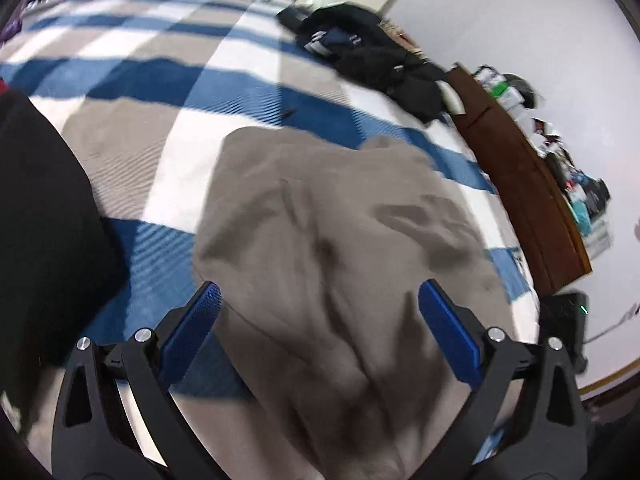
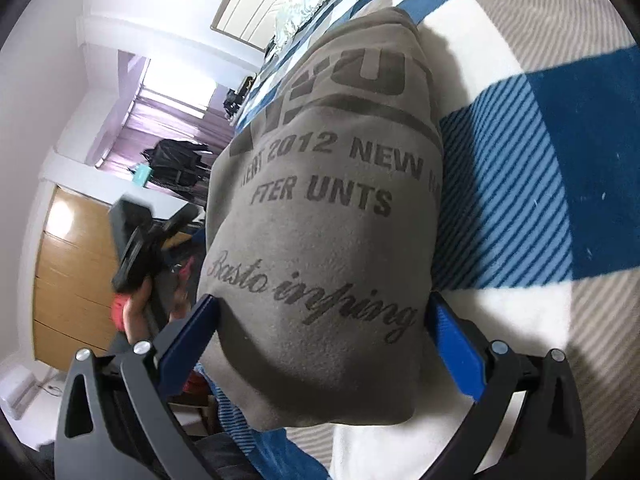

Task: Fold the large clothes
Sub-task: 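Hold the folded sweatshirt with the right gripper while the left gripper tucks its edge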

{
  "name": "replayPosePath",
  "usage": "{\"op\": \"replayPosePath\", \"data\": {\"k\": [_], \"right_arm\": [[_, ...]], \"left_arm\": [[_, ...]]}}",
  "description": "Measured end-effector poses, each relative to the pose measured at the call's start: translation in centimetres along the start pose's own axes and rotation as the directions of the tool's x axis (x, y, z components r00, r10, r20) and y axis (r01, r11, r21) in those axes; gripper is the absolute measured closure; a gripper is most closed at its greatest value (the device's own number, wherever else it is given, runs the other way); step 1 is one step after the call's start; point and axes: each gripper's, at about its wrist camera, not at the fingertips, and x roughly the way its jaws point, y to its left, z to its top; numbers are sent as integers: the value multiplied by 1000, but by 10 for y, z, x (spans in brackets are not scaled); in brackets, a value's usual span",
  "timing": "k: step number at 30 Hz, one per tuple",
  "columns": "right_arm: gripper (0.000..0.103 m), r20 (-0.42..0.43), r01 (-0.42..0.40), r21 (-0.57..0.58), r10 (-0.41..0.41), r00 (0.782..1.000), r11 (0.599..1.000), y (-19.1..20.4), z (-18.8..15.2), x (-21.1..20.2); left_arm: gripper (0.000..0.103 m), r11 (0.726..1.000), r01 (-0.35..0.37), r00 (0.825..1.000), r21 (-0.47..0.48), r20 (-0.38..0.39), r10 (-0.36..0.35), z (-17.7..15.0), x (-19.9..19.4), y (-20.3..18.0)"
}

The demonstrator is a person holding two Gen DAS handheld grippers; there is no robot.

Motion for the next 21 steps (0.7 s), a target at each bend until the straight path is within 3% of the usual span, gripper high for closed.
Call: {"op": "replayPosePath", "data": {"k": [4,7,12,14,18,21], "right_arm": [[4,-1,6,-10,-6,1000,1000,2,-2,2],[4,-25,-4,-21,4,1000,1000,0,-1,2],[4,-47,-5,-29,3,999,1000,7,7,5],[4,-51,-9,-28,8,999,1000,5,6,5],[4,-57,-21,-28,19,998,999,1,4,5],[4,-60,-34,-18,33,998,999,-2,3,4]], "left_arm": [[6,984,152,982,-93,-97,-161,21,39,20],[6,993,104,985,-62,-133,-112,28,56,25],[6,999,-19,999,-42,-31,18,45,42,37],[6,998,-41,998,-51,-42,39,50,40,47],[6,991,53,990,-126,-124,-68,49,61,67],[6,963,172,973,-208,-116,-199,48,76,75]]}}
